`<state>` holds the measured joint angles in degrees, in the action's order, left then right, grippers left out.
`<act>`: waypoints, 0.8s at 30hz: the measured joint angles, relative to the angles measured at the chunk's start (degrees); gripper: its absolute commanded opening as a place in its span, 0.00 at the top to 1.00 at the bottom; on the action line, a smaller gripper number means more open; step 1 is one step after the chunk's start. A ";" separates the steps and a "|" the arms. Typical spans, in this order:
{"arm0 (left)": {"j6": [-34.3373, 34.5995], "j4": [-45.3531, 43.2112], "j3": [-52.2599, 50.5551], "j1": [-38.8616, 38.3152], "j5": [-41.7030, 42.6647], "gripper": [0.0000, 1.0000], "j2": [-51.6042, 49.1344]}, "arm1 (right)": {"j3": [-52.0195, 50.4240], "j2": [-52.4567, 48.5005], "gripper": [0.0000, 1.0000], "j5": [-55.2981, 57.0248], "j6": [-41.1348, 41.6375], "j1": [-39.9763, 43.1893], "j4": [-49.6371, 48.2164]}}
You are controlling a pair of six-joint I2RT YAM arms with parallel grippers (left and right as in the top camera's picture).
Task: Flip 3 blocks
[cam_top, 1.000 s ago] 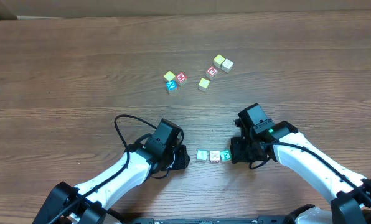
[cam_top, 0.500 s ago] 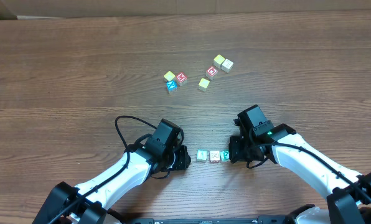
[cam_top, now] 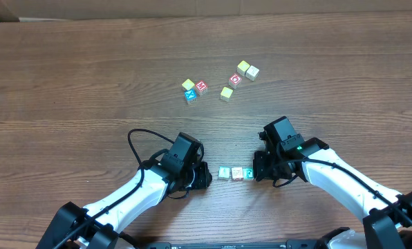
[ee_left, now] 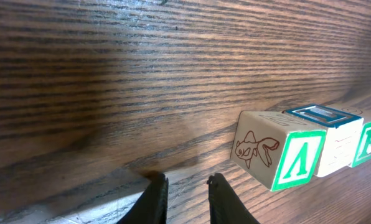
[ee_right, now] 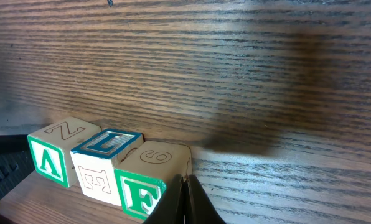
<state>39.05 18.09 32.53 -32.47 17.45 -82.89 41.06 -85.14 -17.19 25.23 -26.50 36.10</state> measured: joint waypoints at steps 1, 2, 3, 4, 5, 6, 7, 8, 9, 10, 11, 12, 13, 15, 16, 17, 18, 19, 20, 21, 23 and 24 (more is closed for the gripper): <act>0.04 -0.15 0.00 0.00 0.07 0.89 0.00 | 0.00 0.00 0.96 0.00 0.00 0.00 0.00; 0.02 -0.35 0.00 0.00 0.20 0.89 0.00 | 0.00 0.00 0.96 -0.02 0.00 0.02 0.02; 0.04 -0.63 0.00 0.00 0.39 0.90 0.00 | 0.00 0.00 0.96 0.00 0.00 0.02 0.02; 0.07 -0.94 0.00 0.00 0.46 0.91 0.00 | 0.00 0.00 0.96 0.00 0.00 0.00 -0.02; 0.04 -1.16 0.00 0.00 0.59 0.91 0.00 | 0.00 0.00 0.96 0.00 0.00 0.00 0.02; 0.04 -1.44 0.00 0.00 0.63 0.91 0.00 | 0.00 0.00 0.96 0.00 0.02 0.00 0.00; 0.04 -1.73 0.00 0.00 0.68 0.92 0.00 | 0.00 0.00 0.96 -0.02 0.04 0.02 0.00; 0.04 -2.03 0.00 0.00 0.76 0.92 0.00 | 0.00 0.00 0.96 -0.02 -0.02 0.00 0.02; 0.04 -2.32 0.00 0.00 0.83 0.92 0.00 | 0.00 0.00 0.96 -0.02 0.00 0.00 0.00; 0.04 -2.51 0.00 0.00 0.85 0.92 0.00 | 0.00 0.00 0.96 -0.02 0.02 0.02 0.02; 0.04 -2.71 0.00 0.00 0.85 0.92 0.00 | 0.00 0.00 0.96 -0.02 0.02 0.02 0.02; 0.04 -2.86 0.00 0.00 0.85 0.92 0.00 | 0.00 0.00 0.96 -0.02 0.00 0.00 0.02; 0.04 -3.02 0.00 0.00 0.85 0.92 0.00 | 0.00 0.00 0.96 -0.02 0.02 0.00 0.02; 0.04 -3.39 0.00 0.00 0.85 0.93 0.00 | 0.00 0.00 0.96 -0.04 0.02 0.00 0.02; 0.04 -3.56 0.00 0.00 0.85 0.94 0.00 | 0.00 0.00 0.96 -0.04 0.00 0.00 0.07; 0.07 -3.85 0.00 0.00 0.85 0.94 -0.02 | 0.00 0.00 0.96 -0.15 0.00 0.00 0.07; 0.07 -4.17 0.00 0.00 0.85 0.95 -0.09 | 0.00 0.00 0.96 -0.24 0.02 0.00 0.13; 0.11 -4.50 0.00 0.00 0.87 0.95 -0.28 | 0.00 0.00 0.96 -0.39 0.02 0.02 0.15; 0.17 -4.90 0.00 0.00 0.87 0.95 -0.66 | 0.00 0.00 0.96 -0.44 0.00 0.00 0.22; 0.20 -5.55 0.00 0.00 0.96 0.95 -1.44 | 0.00 0.00 0.96 -0.44 0.02 0.00 0.28; 0.20 -6.56 0.00 0.00 1.25 0.96 -2.82 | 0.00 0.00 0.96 -0.50 0.00 0.00 0.37; 0.20 -7.32 0.00 0.00 1.62 0.96 -3.80 | 0.00 0.00 0.96 -0.52 0.04 0.00 0.39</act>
<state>39.24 10.76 32.53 -32.47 19.07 -86.70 41.06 -85.14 -17.72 25.28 -26.50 36.49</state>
